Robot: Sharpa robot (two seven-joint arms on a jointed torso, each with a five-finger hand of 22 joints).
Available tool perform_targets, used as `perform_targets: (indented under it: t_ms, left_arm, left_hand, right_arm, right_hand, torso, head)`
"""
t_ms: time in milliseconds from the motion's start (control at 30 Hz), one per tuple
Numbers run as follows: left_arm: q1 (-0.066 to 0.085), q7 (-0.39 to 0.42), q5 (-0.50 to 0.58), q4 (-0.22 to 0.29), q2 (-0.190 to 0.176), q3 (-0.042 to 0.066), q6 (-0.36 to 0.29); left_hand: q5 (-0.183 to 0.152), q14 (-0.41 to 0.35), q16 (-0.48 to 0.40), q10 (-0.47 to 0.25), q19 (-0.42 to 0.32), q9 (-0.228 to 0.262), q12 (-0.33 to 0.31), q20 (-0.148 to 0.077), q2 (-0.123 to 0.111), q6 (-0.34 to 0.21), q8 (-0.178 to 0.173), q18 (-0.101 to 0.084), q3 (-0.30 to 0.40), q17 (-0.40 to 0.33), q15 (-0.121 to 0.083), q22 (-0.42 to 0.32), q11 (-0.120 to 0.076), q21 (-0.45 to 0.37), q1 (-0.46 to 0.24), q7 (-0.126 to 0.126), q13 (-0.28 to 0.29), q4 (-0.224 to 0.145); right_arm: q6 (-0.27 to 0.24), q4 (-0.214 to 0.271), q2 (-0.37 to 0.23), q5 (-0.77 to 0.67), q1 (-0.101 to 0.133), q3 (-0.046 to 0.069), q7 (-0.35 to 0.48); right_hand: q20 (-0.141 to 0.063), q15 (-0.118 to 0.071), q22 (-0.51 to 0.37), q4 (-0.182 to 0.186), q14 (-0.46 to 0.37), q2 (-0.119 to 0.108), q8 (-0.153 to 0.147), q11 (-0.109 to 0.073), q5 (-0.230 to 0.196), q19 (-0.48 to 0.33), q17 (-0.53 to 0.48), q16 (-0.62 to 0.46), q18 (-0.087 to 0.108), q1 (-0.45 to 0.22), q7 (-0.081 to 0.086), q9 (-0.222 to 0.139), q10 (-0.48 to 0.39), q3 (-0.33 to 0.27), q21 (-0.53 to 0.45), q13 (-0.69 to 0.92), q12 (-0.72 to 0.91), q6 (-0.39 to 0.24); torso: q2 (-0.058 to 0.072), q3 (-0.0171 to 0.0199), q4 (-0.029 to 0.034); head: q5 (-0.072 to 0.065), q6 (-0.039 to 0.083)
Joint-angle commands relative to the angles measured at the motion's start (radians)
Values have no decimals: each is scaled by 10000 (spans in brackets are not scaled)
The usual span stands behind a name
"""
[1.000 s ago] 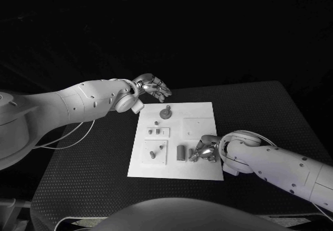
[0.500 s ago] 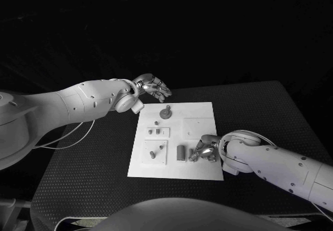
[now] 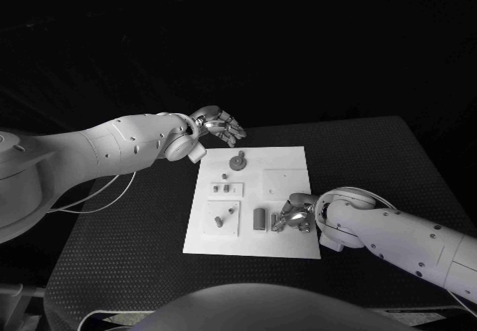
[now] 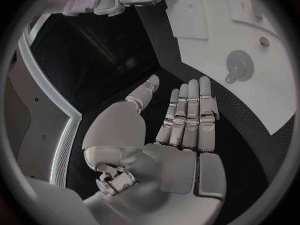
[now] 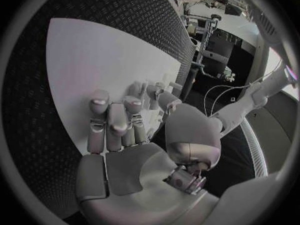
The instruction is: Assemble the parts on the task board
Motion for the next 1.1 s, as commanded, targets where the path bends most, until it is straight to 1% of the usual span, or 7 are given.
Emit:
perform_targets:
  t_ms: [33, 400, 533, 700, 867, 967, 1100]
  left_arm:
    - [9, 17, -2, 17, 11, 5, 150]
    - [9, 27, -2, 7, 7, 5, 149]
    - [9, 64, 1, -17, -12, 5, 85]
    - [9, 154, 335, -40, -56, 5, -28]
    - [10, 301, 567, -30, -64, 6, -145]
    - [8, 469, 859, -37, -39, 6, -360]
    - [6, 771, 1508, -40, -11, 8, -780]
  left_hand:
    - [-21, 43, -51, -46, -33, -10, 46, 13, -1, -99, 62, 202, 42, 15, -8, -3, -1, -18, -117, -5, -12, -5]
    - [-21, 43, -56, -47, -35, -11, 46, 13, 0, -101, 63, 203, 43, 20, -8, -4, -1, -19, -124, -5, -13, -4]
    - [-21, 43, -58, -47, -35, -11, 46, 13, -1, -100, 64, 203, 42, 22, -8, -4, -1, -19, -126, -5, -13, -5]
    - [-23, 43, -59, -47, -35, -11, 46, 13, -6, -100, 64, 203, 41, 23, -8, -4, -1, -19, -128, -6, -14, -6]
    - [-22, 51, -58, -38, -30, -9, 51, 9, -3, -91, 71, 207, 45, 31, -11, -2, -5, -15, -120, -9, -12, -13]
    - [-21, 62, -56, -27, -21, -7, 57, 5, 12, -81, 79, 212, 56, 40, -16, 2, -10, -9, -105, -14, -10, -21]
    - [-17, 84, -58, 11, -9, 0, 76, -1, 58, -50, 100, 216, 90, 56, -26, 8, -27, -2, -56, -30, -3, -38]
  right_arm:
    - [181, -9, -19, 92, -51, -31, 58]
    - [-208, 204, -308, 111, -48, -18, 186]
    - [-413, 440, -590, 112, 11, 138, 244]
    - [-714, 809, -971, 113, 275, 401, 435]
    - [-1219, 1050, -1398, 223, 544, 843, 1136]
    - [-1811, 771, -1578, 740, 653, 1083, 2136]
    - [-2497, -179, -1592, 1929, 685, 1410, 3854]
  right_hand:
    - [24, -86, 110, 16, -7, -77, 4, -23, -1, -62, -12, -2, 448, -53, 12, 8, 31, -26, -30, -8, -2, 56]
    - [25, -90, 102, 175, 0, -117, 1, -25, -1, -50, -5, -3, 448, -177, 10, -2, 31, -3, -44, -15, -9, 60]
    - [18, -95, 97, 263, -7, -225, -5, -26, 0, -42, -25, -13, 448, -227, 10, -8, 31, 19, -53, -19, -12, 51]
    - [7, -98, 92, 349, -28, -332, -18, -24, 0, -32, -67, -32, 448, -247, 15, -15, 26, 55, -62, -25, -19, 27]
    - [-9, -90, 88, 407, -41, -432, -81, 3, 0, -27, -92, -48, 448, -219, 46, -39, 15, 103, -72, -27, -24, -93]
    - [-30, -28, 86, 391, -118, -406, -244, 93, -12, -43, -201, -106, 448, -77, 144, -95, -42, 160, -94, -20, -30, -422]
    - [-10, 102, 90, 168, -413, -204, -378, 230, -22, -194, -508, -290, 448, 81, 284, -121, -254, 94, -172, -22, -98, -738]
  torso:
    - [3, 1, -3]
    - [-5, 11, -9]
    - [-15, 17, -23]
    - [-33, 27, -54]
    - [-63, 23, -89]
    - [-146, 10, -161]
    - [-243, -19, -255]
  head:
    - [3, 1]
    - [5, 1]
    - [26, 1]
    - [31, 1]
    - [20, 1]
    - [24, 1]
    - [-28, 1]
